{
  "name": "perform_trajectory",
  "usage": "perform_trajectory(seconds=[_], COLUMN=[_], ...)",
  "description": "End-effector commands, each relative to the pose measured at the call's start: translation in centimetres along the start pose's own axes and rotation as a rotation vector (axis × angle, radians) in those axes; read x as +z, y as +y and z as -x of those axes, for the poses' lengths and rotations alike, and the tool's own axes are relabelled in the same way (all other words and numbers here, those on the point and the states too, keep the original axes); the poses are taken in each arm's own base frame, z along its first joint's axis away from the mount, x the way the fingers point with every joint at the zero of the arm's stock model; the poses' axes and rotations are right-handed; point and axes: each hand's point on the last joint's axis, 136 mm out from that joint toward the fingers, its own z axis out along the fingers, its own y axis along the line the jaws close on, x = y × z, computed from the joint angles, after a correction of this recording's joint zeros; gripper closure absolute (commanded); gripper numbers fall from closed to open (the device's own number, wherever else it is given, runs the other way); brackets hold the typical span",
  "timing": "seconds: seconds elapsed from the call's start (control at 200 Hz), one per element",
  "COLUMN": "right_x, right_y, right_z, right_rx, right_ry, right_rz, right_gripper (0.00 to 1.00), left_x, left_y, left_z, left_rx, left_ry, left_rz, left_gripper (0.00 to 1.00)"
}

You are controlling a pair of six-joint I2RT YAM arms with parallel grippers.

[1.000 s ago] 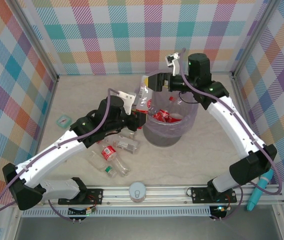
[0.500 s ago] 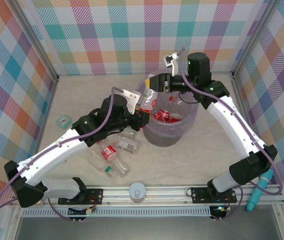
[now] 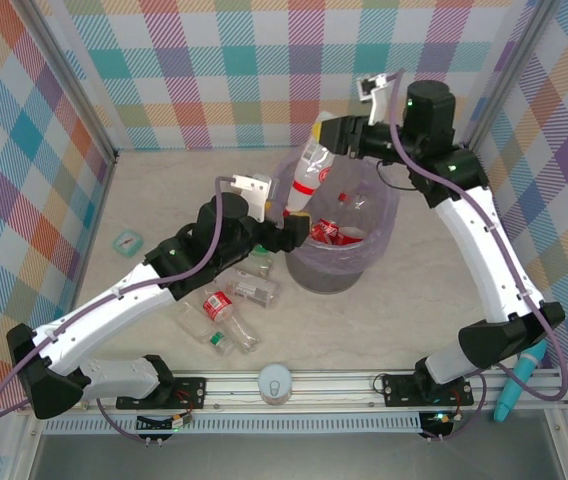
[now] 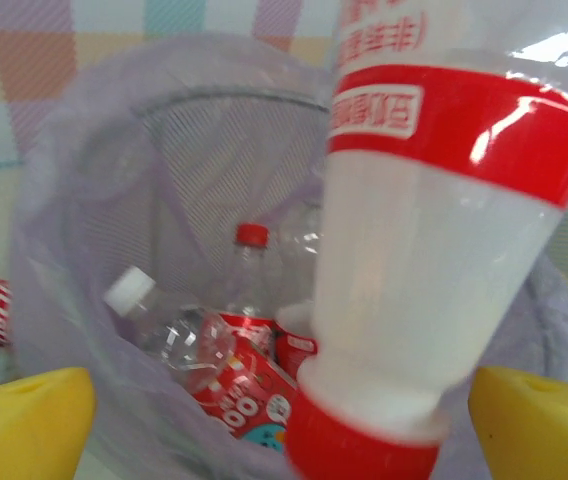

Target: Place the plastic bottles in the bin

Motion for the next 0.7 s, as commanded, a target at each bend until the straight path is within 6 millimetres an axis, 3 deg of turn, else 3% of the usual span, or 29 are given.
perform_trajectory(seconds=[0.0,0.18,0.315,0.405,0.53,0.695], right_x=[-2.0,-3.0,-4.1,-4.5,-4.9,-3.7], right_y=[-0.4,-0.4,-1.0,-1.8,-3.9,-5.4], right_z=[3.6,6.3,7.9,7.7,7.1,5.5], right_rx=[-0.045,-0.102,-0.17,-0.207,-0.236,-0.225], right_ry=[-0.104,-0.106,-0.146,-0.136,-0.135,-0.073], right_rz=[-0.042,-0.061,-0.149,-0.208,-0.306,-0.306], right_gripper=[0.59,0.6,0.6,0.6,0.6,0.6], left_x=[-1.6,-4.6,-6.3,-7.7,-9.5,-10.4], left_y=[2.8,6.9,10.3,12.1,13.5,14.7], left_z=[0.5,-2.2,-6.4,-9.3,-11.7,-15.8], left_rx=[0.053,-0.051,-0.199,-0.372,-0.527,-0.649], left_ry=[-0.004,0.025,0.151,0.229,0.282,0.373], left_rz=[0.159,0.298,0.401,0.439,0.489,0.584], left_gripper=[0.05,0.05,0.06,0.07,0.08,0.08])
